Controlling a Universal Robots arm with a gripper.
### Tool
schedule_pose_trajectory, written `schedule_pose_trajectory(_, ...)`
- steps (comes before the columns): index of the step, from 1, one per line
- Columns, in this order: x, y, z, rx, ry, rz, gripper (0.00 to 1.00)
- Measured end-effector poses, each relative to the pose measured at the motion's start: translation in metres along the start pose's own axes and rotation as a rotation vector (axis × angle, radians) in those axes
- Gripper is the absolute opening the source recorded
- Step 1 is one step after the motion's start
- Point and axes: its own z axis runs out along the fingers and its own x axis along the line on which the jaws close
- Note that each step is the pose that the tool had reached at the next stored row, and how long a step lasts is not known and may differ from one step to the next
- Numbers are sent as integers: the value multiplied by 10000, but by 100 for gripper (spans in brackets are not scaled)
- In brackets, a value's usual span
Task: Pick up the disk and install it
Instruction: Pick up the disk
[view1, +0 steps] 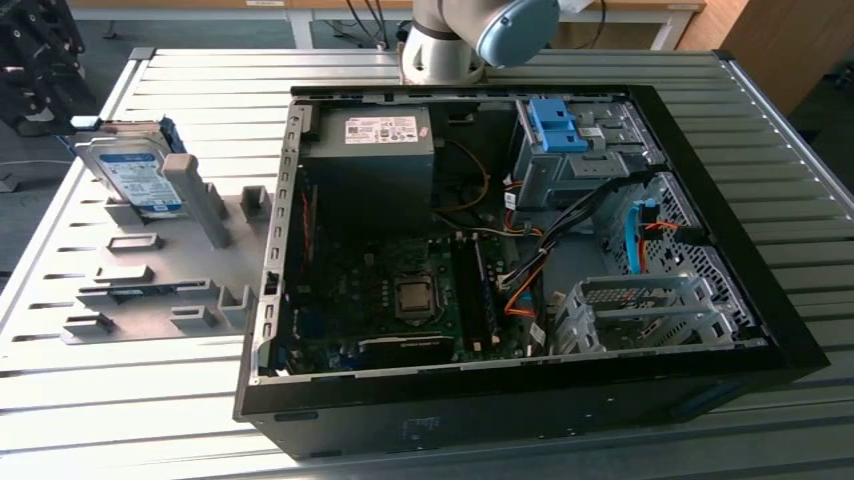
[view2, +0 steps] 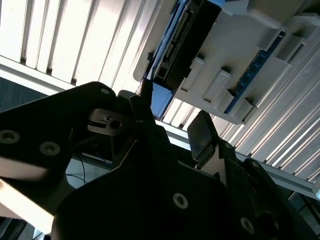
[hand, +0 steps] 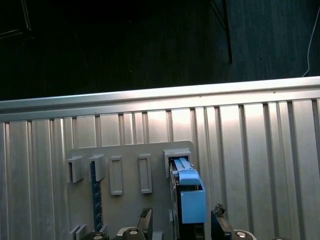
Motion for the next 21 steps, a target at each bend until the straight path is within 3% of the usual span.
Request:
schedule_pose_trajectory(1, 0, 0, 1, 1, 0, 0, 51)
schedule_pose_trajectory(2, 0, 0, 1, 0, 0, 0, 57)
schedule_pose_trajectory(7, 0, 0, 3, 0, 0, 0, 58)
schedule_pose_trajectory(10, 0, 0, 4, 0, 0, 0, 70)
schedule_pose_trajectory(12, 0, 0, 13, 4, -2, -1, 70)
schedule_pose_trajectory(21, 5, 29, 161, -3, -36, -64, 70)
